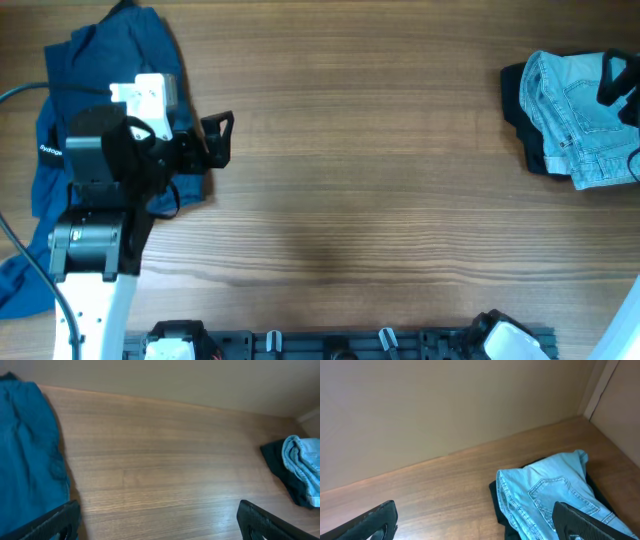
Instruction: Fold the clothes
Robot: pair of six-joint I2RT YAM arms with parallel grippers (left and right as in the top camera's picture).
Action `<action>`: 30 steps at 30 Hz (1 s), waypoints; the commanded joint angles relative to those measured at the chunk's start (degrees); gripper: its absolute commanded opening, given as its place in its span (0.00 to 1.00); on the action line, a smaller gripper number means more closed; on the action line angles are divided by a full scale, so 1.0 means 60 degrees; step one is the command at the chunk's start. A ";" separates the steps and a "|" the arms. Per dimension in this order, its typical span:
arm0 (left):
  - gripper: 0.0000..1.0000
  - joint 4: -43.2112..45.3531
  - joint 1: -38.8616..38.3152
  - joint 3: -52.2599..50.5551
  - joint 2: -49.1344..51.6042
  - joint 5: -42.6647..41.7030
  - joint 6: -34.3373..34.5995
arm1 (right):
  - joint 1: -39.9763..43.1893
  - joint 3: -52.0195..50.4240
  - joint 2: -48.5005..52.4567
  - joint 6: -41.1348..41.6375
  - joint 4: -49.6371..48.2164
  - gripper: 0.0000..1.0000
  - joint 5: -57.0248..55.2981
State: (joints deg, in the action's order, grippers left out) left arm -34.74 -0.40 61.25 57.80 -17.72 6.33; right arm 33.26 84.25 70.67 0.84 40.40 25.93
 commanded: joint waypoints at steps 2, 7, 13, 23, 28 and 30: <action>1.00 0.0040 0.0044 0.0157 -0.0517 -0.0153 0.0066 | 0.0004 0.0007 0.0459 0.0117 0.0033 1.00 0.0120; 1.00 0.0029 0.0026 0.0153 -0.0481 -0.0233 0.0321 | 0.0004 0.0007 0.0980 0.0117 0.0033 1.00 0.0120; 1.00 0.0025 0.0026 0.0153 -0.0433 -0.2324 0.0991 | 0.0004 0.0007 0.1585 0.0113 0.0029 1.00 0.0117; 1.00 -0.0510 0.0033 0.0149 -0.0437 -0.2197 0.1020 | 0.0004 0.0007 0.2095 0.0117 0.0033 1.00 0.0117; 1.00 0.0397 -0.0084 -0.1064 -0.0903 0.0131 0.1027 | 0.0004 0.0007 0.2124 0.0120 0.0033 1.00 0.0117; 1.00 0.2248 -0.0080 -0.2455 -0.1734 0.0831 0.1027 | 0.0004 0.0007 0.2124 0.0117 0.0033 1.00 0.0117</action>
State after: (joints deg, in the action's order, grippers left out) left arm -29.89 -0.69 55.16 53.15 -20.93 12.03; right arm 33.26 84.25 83.00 1.04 40.71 25.93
